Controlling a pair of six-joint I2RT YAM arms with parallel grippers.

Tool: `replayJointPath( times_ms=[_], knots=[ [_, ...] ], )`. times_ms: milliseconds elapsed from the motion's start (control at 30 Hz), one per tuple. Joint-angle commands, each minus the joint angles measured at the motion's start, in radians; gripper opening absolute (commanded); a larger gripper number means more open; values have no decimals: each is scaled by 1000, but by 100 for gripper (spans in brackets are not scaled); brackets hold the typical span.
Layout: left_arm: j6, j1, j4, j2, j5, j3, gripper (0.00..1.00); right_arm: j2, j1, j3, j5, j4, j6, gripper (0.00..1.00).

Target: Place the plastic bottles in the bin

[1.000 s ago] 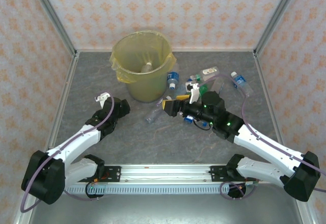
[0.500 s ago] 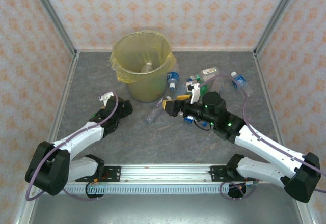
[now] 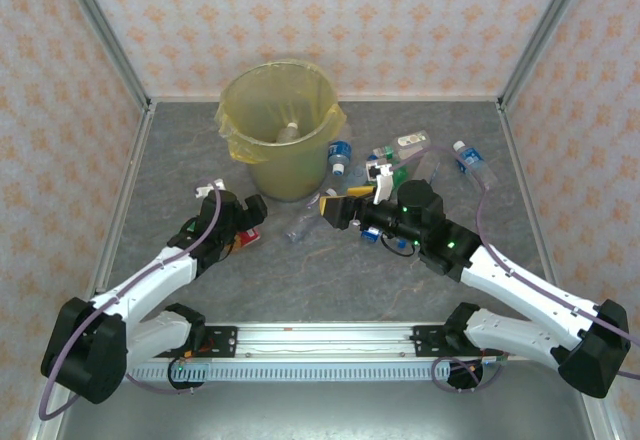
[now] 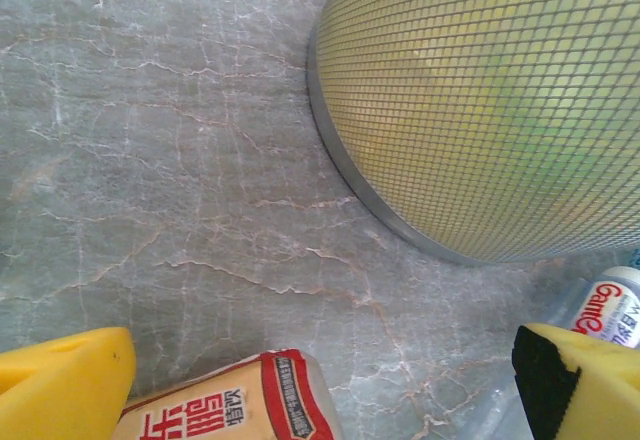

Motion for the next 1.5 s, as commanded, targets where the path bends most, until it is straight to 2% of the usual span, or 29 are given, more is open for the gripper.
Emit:
replayJointPath(
  times_ms=[0,200,300,567,767,1133,1467],
  knots=[
    [47,8,-27,31,-72,-12,99,-22,8,-13,14,20,-1,100],
    [20,8,-38,89,-21,-32,99,-34,8,-17,25,10,-3,100],
    [-12,8,-43,48,-14,-62,98,-35,8,-18,27,10,-5,100],
    [-147,-18,-55,-103,104,-135,97,-16,8,-20,20,31,4,100],
    [-168,-68,-86,-149,85,-148,97,-6,8,-22,11,39,9,100],
    [-41,-68,-210,44,-60,20,95,-23,8,-13,24,7,-5,100],
    [43,-68,-210,208,-64,108,88,-16,7,-23,24,17,0,100]
  ],
)
